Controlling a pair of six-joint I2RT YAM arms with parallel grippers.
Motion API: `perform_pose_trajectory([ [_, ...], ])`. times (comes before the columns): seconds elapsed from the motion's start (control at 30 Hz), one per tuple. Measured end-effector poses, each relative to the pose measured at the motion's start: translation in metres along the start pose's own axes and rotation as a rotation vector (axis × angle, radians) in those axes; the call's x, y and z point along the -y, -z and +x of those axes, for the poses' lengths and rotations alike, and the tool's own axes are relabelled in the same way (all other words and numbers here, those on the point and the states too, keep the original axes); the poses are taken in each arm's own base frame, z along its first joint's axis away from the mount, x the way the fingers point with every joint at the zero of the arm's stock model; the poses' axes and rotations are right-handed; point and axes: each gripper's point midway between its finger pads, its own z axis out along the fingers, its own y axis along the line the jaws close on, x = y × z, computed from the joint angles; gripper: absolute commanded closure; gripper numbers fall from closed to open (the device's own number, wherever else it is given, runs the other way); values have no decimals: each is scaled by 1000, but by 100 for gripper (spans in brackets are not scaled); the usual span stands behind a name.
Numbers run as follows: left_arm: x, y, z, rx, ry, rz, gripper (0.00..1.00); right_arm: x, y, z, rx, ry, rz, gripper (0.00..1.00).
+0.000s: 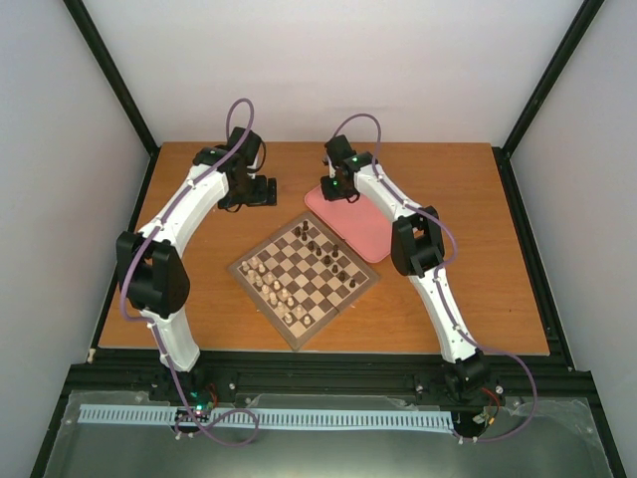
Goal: Set up the chess pieces on the board
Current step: Pick up the chess piece from the storage box.
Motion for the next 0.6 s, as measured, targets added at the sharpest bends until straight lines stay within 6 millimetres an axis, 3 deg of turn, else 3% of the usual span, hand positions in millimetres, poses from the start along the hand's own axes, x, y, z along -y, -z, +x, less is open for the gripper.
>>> perform_pose_trajectory([
  [0.3, 0, -2, 0, -4, 0, -1, 0, 1, 1, -4, 13, 4, 0, 97],
  [0.6, 0, -2, 0, -4, -1, -1, 0, 7, 7, -1, 9, 7, 31, 97],
])
